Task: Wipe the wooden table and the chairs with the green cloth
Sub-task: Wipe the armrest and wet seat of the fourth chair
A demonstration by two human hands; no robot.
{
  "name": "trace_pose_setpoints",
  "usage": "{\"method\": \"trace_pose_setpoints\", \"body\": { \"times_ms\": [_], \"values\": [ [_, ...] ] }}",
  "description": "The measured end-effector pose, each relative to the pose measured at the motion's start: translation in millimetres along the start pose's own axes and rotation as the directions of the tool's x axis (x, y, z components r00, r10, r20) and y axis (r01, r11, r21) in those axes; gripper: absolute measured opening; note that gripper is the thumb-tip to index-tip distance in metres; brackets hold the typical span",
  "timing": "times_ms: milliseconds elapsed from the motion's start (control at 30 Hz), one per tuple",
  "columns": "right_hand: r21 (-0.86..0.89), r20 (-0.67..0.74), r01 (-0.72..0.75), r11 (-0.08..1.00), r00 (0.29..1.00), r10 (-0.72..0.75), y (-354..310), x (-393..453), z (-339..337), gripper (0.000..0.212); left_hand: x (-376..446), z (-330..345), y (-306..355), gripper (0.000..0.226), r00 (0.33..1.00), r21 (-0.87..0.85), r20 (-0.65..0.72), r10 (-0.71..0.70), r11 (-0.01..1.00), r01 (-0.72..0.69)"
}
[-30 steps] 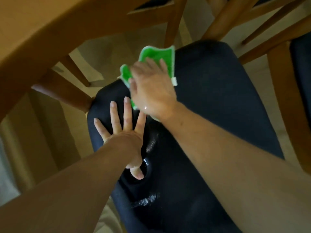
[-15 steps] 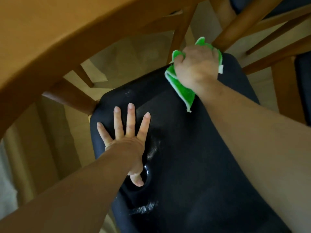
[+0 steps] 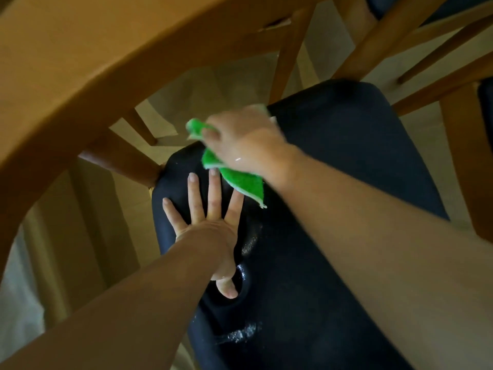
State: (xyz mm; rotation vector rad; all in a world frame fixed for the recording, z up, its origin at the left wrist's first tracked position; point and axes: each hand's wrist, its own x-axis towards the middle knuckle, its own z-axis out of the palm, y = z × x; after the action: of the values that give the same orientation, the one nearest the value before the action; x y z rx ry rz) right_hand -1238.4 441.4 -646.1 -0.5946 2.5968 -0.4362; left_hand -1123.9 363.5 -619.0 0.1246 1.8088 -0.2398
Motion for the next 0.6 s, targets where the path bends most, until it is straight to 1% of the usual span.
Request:
{"method": "trace_pose_setpoints", "body": {
  "times_ms": [67,133,200,267,333,400,467,600],
  "values": [
    [-0.110,-0.124,-0.095,0.989,0.989,0.081,38,-9,-10,0.040,-1,0,1,0.159,0.999,-0.019,-0.039,0.018,1.000,-0.019],
    [-0.165,-0.255,-0.280,0.946,0.938,0.233,74,-17,-16,0.046,-1,1,-1,0.159,0.998,-0.032,-0.052,0.041,0.999,-0.043],
    [-0.098,-0.306,-0.472,0.876,0.852,0.425,93,-22,-18,0.051,0,2,-1,0.159,0.997,-0.042,-0.055,0.056,0.997,-0.058],
    [-0.040,-0.288,-0.564,0.825,0.797,0.531,89,-21,-16,0.056,1,2,-2,0.160,0.996,-0.037,-0.064,0.067,0.997,-0.070],
    [-0.027,-0.287,-0.582,0.813,0.783,0.552,74,-21,-10,0.059,2,4,-2,0.160,0.995,-0.032,-0.073,0.074,0.997,-0.076],
    [-0.030,-0.320,-0.560,0.828,0.790,0.523,56,-29,-1,0.060,1,5,-2,0.160,0.993,-0.015,-0.084,0.078,0.997,-0.079],
    [-0.029,-0.317,-0.508,0.861,0.821,0.475,33,-40,12,0.058,0,6,-1,0.160,0.993,0.007,-0.092,0.077,0.997,-0.076],
    [0.028,-0.300,-0.338,0.941,0.895,0.331,-7,-62,37,0.051,-4,5,1,0.155,0.996,0.040,-0.077,0.034,0.999,-0.031]
  ]
}}
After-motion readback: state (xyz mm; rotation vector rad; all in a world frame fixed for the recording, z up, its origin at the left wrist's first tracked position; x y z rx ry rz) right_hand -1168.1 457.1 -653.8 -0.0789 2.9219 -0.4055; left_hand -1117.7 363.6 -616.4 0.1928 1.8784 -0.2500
